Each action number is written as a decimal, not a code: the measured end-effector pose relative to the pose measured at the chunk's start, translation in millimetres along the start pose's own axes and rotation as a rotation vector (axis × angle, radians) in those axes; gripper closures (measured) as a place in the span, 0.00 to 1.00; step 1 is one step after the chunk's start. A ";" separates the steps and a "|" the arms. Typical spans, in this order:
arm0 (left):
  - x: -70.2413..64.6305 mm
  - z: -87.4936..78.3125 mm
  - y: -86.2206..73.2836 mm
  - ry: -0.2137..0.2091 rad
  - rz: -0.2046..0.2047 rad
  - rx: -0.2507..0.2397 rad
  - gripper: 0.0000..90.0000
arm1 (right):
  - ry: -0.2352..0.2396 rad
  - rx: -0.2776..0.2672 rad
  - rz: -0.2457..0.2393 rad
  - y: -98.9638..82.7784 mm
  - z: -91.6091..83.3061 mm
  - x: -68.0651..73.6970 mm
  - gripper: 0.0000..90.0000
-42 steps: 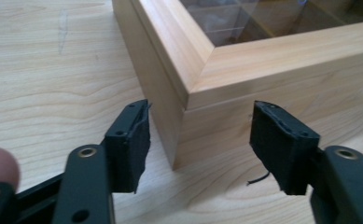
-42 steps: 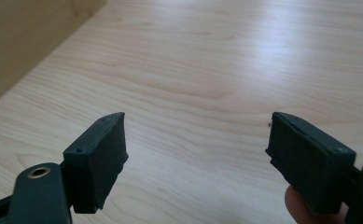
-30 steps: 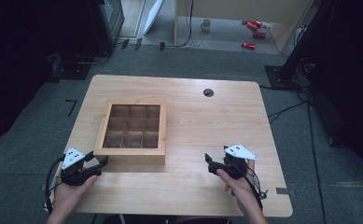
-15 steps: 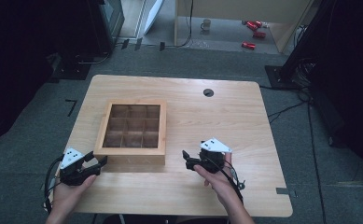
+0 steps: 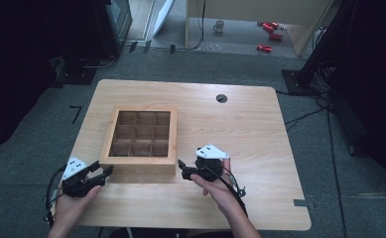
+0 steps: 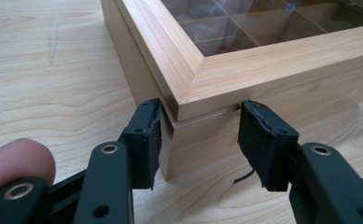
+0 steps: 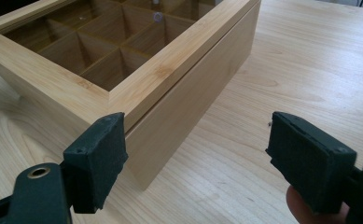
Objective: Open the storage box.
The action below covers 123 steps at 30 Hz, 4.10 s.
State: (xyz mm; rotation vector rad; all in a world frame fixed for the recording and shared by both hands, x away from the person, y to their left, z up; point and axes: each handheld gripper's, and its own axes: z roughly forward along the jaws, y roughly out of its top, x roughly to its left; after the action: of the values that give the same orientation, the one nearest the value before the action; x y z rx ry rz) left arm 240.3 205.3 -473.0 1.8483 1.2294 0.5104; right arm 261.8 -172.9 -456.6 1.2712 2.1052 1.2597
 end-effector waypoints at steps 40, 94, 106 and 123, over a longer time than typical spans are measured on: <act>-3.6 -8.3 13.2 0.010 0.028 -0.036 0.57 | 0.075 -0.052 -0.061 -6.1 24.7 17.9 0.21; 8.3 17.7 -39.7 0.116 0.048 0.176 0.17 | 0.060 -0.198 -0.196 115.6 16.7 -12.7 0.13; 8.6 18.0 -39.7 0.109 0.046 0.173 0.17 | 0.118 -0.267 -0.195 133.0 34.1 -25.3 0.16; 9.4 18.4 -39.3 0.102 0.046 0.172 0.17 | 0.096 -0.245 -0.173 134.5 72.7 -31.5 0.50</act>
State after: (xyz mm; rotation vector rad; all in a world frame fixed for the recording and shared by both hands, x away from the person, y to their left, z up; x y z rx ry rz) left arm 235.9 212.6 -516.6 2.0203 1.3367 0.5450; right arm 396.4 -137.5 -385.9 0.9218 2.0007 1.4714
